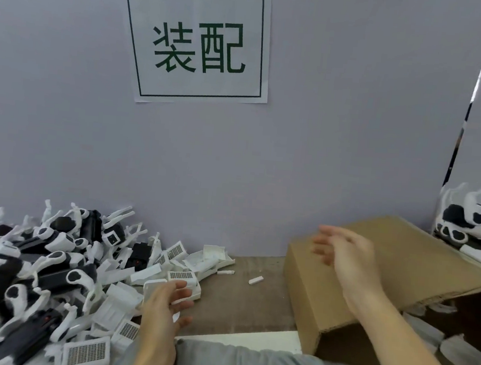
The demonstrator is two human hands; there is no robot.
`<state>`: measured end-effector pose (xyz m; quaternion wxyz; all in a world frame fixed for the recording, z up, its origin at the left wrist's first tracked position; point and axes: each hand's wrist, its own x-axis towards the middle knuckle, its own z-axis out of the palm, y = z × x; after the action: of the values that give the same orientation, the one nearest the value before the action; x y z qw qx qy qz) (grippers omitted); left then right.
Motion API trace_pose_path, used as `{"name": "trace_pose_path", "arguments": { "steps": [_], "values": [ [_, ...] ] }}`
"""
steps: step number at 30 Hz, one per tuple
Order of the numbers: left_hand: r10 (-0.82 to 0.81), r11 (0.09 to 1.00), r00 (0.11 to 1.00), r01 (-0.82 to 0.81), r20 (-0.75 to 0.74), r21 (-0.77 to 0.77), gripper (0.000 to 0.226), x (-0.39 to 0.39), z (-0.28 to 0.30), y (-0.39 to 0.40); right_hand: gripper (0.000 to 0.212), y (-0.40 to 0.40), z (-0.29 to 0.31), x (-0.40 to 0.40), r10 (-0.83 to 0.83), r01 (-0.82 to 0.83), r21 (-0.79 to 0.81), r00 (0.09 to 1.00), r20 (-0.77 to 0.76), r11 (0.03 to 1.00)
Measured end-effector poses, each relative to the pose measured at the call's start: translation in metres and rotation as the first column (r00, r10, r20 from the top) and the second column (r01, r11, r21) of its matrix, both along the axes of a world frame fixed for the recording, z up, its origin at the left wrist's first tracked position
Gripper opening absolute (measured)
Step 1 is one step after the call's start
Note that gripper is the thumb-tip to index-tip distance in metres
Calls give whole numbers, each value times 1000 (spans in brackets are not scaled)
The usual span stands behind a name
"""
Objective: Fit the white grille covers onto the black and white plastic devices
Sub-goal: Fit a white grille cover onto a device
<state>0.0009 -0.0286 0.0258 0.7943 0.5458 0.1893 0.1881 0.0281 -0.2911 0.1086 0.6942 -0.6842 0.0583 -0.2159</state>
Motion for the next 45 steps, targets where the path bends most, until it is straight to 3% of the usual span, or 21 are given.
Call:
{"name": "trace_pose_path", "arguments": {
  "steps": [3, 5, 8, 10, 12, 14, 15, 17, 19, 20, 22, 26, 28, 30, 34, 37, 39, 40, 42, 45],
  "values": [
    [-37, 993, 999, 38, -10, 111, 20, -1, -1, -3, 29, 70, -45, -15, 319, -348, -160, 930, -180, 924],
    [-59, 985, 998, 63, -27, 162, 21, -1, -2, -8, 27, 102, -81, -24, 383, -445, -282, 890, -248, 850],
    [-86, 959, 996, 91, -32, 269, 22, -3, -4, -11, 27, 112, -104, -32, 334, -387, -532, 921, -198, 753],
    [-73, 898, 997, 76, -22, 434, 21, -6, -8, -11, 30, 106, -102, -30, 335, -361, -547, 930, -152, 755],
    [-54, 781, 998, 50, -12, 623, 20, -9, -9, -9, 33, 103, -102, -27, 322, -355, -564, 933, -160, 746],
    [-74, 597, 997, 64, -24, 800, 16, -10, -5, -4, 33, 101, -104, -25, 342, -371, -579, 925, -164, 726],
    [-82, 457, 995, 86, -54, 885, 14, -9, -1, 3, 32, 101, -104, -25, 356, -383, -580, 920, -166, 719],
    [-34, 83, 988, 150, -148, 985, 22, -7, 13, 25, 31, 101, -105, -24, 372, -401, -571, 912, -174, 716],
    [82, -226, 973, 229, -216, 947, 33, -6, 35, 56, 30, 101, -105, -23, 368, -399, -559, 914, -172, 727],
    [144, -329, 960, 276, -241, 903, 39, -6, 47, 72, 30, 101, -104, -23, 368, -401, -556, 913, -175, 729],
    [266, -443, 914, 397, -306, 803, 48, -6, 72, 107, 29, 102, -103, -25, 362, -399, -555, 914, -181, 730],
    [399, -430, 760, 650, -514, 627, 40, -7, 111, 162, 29, 104, -101, -25, 364, -404, -539, 913, -185, 739],
    [443, -471, 717, 697, -539, 540, 45, -4, 112, 174, 29, 105, -100, -26, 366, -414, -538, 909, -200, 734],
    [472, -555, 719, 692, -510, 462, 49, 1, 106, 176, 29, 105, -99, -27, 365, -417, -530, 908, -206, 738],
    [450, -668, 782, 615, -431, 419, 29, 5, 103, 172, 29, 106, -100, -26, 362, -423, -509, 906, -220, 749],
    [404, -648, 827, 560, -391, 516, 20, 2, 115, 173, 31, 106, -102, -25, 370, -439, -478, 899, -236, 761],
    [308, -572, 906, 421, -292, 704, 15, -3, 124, 172, 32, 106, -102, -24, 372, -441, -457, 897, -238, 772],
    [237, -473, 947, 309, -219, 825, 15, -6, 129, 170, 32, 106, -103, -23, 374, -443, -450, 896, -238, 775],
    [118, -187, 991, 79, -57, 979, 12, -14, 137, 161, 32, 106, -104, -22, 378, -445, -444, 895, -236, 778],
    [20, 113, 982, -191, 190, 975, 10, -18, 144, 133, 33, 106, -105, -21, 385, -436, -393, 900, -205, 810]
  ]
}}
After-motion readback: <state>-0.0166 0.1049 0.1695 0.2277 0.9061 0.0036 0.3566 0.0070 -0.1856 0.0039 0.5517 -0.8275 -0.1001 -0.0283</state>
